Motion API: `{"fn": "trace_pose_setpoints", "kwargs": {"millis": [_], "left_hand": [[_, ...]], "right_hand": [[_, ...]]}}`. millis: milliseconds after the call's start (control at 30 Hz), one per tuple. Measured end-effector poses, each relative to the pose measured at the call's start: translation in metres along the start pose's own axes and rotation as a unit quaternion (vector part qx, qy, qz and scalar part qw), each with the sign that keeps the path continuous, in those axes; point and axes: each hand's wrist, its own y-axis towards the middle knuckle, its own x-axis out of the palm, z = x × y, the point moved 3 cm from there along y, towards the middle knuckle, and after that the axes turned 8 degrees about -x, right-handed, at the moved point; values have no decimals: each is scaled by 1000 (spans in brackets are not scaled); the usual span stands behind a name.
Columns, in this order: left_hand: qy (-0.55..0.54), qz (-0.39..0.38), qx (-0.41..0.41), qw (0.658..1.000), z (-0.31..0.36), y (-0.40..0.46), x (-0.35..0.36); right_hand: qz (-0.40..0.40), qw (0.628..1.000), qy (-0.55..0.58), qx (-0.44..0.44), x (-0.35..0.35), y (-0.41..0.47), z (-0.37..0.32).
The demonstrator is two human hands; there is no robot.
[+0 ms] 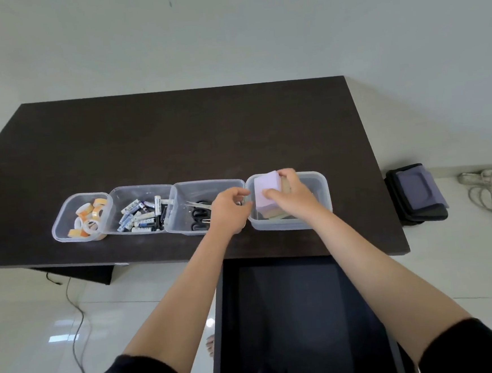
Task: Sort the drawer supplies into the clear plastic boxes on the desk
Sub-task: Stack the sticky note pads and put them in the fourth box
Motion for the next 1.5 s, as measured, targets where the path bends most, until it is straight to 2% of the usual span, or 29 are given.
{"fn": "trace_pose_setpoints", "kwargs": {"millis": [67, 200, 267, 367, 433, 500, 667, 1067, 1267, 1500], "left_hand": [[1, 1, -4, 1000, -4, 7, 1], [-39, 1, -3, 999, -8, 12, 2], [-53, 2, -9, 999, -10, 13, 3], [-66, 0, -11, 998, -12, 15, 4], [-71, 0, -12, 997, -12, 15, 4], [-76, 3, -10, 997, -13, 15, 5], [-75, 8, -10, 997, -12, 13, 5], [-85, -16, -22, 996, -15, 15, 5], [-89, -19, -21, 996, -15, 14, 5], [-98, -21, -16, 995, -17, 14, 3]], "right_hand": [[-27, 999, -13, 20, 8, 9, 0], [-69, 992, 81, 72, 13, 17, 4], [-94, 989, 81, 75, 14, 20, 8], [-114, 991, 3, 63, 16, 20, 8], [-120, 981, -138, 65, 15, 21, 10], [-117, 973, -185, 69, 12, 21, 12], [-12, 993, -72, 89, -2, 23, 23], [-26, 994, -97, 41, -4, 17, 31], [7, 996, -74, 57, -3, 23, 30], [-15, 995, -95, 39, -1, 25, 29]]}}
